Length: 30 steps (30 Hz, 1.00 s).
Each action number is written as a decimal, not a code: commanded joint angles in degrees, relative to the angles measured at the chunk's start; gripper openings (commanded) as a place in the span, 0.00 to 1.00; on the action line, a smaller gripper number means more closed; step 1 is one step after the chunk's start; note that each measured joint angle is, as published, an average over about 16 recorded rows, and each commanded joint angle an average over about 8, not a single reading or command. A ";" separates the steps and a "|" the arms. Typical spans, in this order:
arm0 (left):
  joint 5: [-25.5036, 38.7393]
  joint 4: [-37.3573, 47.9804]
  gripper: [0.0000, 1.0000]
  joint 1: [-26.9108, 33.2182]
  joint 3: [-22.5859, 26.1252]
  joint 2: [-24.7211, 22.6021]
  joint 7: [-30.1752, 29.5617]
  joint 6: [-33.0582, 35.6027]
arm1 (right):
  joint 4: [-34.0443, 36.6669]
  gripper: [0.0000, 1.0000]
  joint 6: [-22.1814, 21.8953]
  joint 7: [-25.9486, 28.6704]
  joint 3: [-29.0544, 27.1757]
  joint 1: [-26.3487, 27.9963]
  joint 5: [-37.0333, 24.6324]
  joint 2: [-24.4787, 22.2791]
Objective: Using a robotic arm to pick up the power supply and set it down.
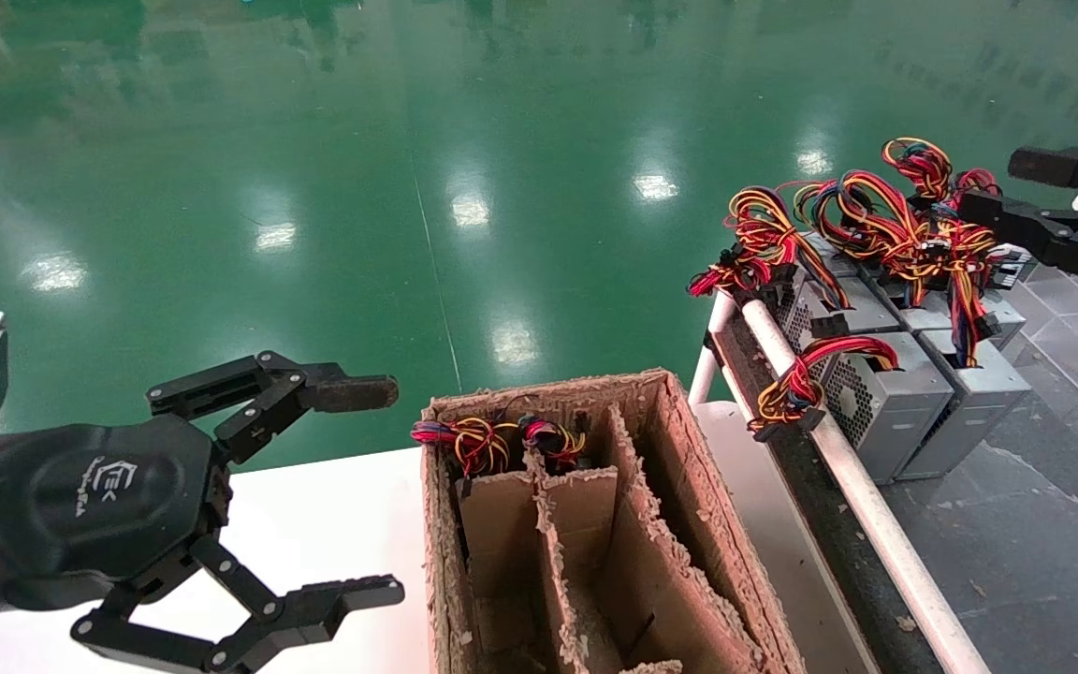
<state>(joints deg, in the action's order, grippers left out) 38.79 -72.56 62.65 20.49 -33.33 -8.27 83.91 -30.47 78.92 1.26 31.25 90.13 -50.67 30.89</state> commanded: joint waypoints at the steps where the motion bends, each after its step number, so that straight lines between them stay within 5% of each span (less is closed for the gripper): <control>1: 0.00 0.01 1.00 0.00 0.00 0.00 0.00 0.00 | -0.37 1.00 0.66 -0.17 -0.56 -0.48 0.66 0.14; 30: -0.01 0.02 1.00 0.01 0.02 0.01 0.01 0.00 | -22.28 1.00 3.80 4.79 -8.08 -14.88 4.84 2.18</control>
<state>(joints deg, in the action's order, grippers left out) 38.78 -72.54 62.65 20.51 -33.32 -8.26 83.91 -52.77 82.72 6.05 23.17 75.24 -45.83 33.08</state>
